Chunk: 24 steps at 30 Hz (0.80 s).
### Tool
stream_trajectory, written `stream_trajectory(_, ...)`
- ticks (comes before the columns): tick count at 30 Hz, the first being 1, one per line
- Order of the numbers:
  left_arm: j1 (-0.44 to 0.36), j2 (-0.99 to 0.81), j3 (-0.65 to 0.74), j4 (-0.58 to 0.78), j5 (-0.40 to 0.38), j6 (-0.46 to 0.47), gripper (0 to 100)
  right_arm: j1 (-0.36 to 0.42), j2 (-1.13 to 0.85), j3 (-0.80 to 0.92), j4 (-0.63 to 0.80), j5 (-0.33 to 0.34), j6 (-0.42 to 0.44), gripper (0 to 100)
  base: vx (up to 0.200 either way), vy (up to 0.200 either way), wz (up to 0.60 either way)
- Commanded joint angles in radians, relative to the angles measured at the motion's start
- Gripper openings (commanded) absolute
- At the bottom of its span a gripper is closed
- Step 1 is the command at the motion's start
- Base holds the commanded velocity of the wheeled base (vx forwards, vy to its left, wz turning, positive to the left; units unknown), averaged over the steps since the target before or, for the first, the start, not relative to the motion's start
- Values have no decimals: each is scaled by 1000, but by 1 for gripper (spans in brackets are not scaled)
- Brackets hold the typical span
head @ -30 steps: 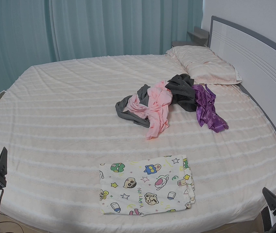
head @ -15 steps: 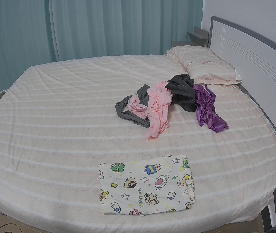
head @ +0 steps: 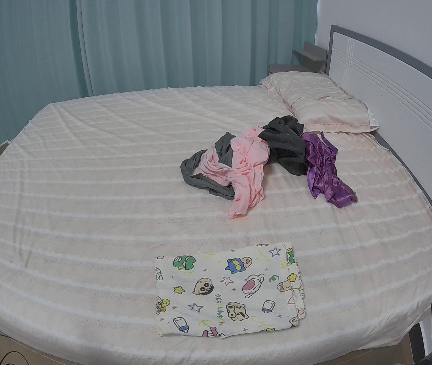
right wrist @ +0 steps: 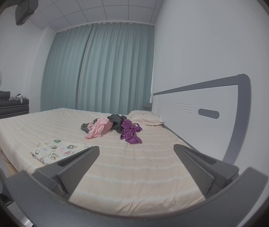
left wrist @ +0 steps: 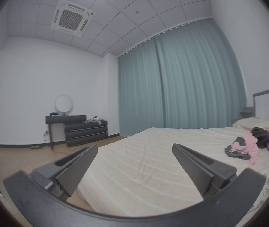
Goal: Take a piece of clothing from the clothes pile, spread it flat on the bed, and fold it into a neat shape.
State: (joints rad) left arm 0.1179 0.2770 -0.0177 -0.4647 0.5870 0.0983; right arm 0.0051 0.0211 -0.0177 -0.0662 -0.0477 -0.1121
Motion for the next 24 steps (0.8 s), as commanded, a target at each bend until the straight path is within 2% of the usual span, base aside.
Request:
stream_trajectory(1, 77, -153, 15, 81, -196, 50, 100, -4, -21, 18, -3, 19, -9, 100, 0, 0, 0)
stream_trajectory(5, 82, -164, 18, 126, -240, 49, 100, -4, -21, 18, -3, 35, -6, 100, 0, 0, 0)
stream_trajectory(8, 78, -165, 18, 138, -308, 46, 100, -4, -21, 18, -3, 58, -4, 100, 0, 0, 0)
stream_trajectory(11, 78, -179, 18, 182, -392, 26, 100, -4, -21, 16, 2, 158, 14, 100, 0, 0, 0)
stream_trajectory(12, 78, -179, 18, 182, -392, 26, 100, -4, -21, 16, 2, 158, 14, 100, 0, 0, 0)
stream_trajectory(13, 77, -179, 18, 216, -460, 11, 100, -4, -21, 16, 3, 207, 19, 100, 0, 0, 0)
stream_trajectory(15, 68, -177, 18, 242, -518, -11, 100, -4, -21, 15, 8, 223, 20, 100, 0, 0, 0)
stream_trajectory(19, 48, -177, 18, 250, -585, -63, 100, -4, -21, 8, 34, 212, 26, 100, 0, 0, 0)
stream_trajectory(22, -17, -180, 15, 250, -633, -92, 100, -4, -20, 1, 57, 173, 28, 100, 0, 0, 0)
stream_trajectory(23, -17, -180, 15, 250, -633, -92, 100, -4, -20, 1, 57, 173, 28, 100, 0, 0, 0)
stream_trajectory(24, -66, -180, 15, 255, -635, -123, 100, -4, -20, 5, 52, 114, 32, 100, 0, 0, 0)
